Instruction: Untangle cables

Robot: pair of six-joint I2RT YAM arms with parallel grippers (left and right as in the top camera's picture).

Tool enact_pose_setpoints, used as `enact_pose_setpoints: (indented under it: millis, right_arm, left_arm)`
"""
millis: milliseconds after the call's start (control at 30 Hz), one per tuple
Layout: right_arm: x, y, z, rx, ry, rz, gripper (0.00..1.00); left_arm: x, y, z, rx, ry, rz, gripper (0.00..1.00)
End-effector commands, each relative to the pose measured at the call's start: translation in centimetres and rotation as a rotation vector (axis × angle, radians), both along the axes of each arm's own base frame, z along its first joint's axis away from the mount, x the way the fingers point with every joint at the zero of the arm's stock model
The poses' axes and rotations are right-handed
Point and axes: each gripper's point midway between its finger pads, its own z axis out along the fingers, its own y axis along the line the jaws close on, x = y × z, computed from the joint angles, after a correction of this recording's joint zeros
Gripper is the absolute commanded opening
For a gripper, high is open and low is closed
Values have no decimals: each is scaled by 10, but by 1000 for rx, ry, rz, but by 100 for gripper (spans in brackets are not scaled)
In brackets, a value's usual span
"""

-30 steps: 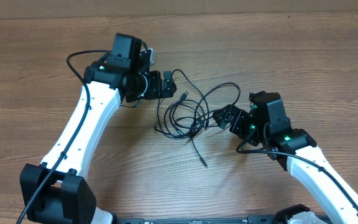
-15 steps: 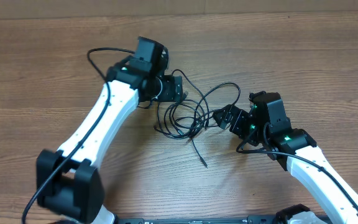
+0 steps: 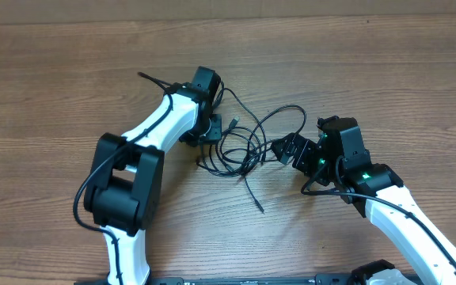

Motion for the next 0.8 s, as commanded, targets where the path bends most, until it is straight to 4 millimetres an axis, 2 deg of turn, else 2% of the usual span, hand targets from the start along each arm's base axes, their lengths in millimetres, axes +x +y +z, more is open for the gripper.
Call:
enact_pose_setpoints:
  millis: [0, 133, 300, 400, 567, 767]
  right_arm:
    - [4, -1, 10, 5, -34, -3, 100]
    - [4, -1, 10, 5, -34, -3, 100]
    - [4, 0, 10, 5, -34, -2, 100]
    - [4, 0, 10, 5, -34, -2, 100]
    - [4, 0, 10, 5, -34, -2, 100]
    - [4, -1, 10, 5, -34, -3, 100]
  left_arm:
    - [-3, -1, 4, -37, 22, 24, 4]
    - [1, 11, 40, -44, -9, 40, 4]
    - [6, 30, 106, -74, -133, 70, 4]
    - [3, 33, 143, -101, -217, 75, 4]
    - [-14, 35, 163, -108, -225, 71, 4]
    - [-30, 39, 163, -93, -171, 79, 4]
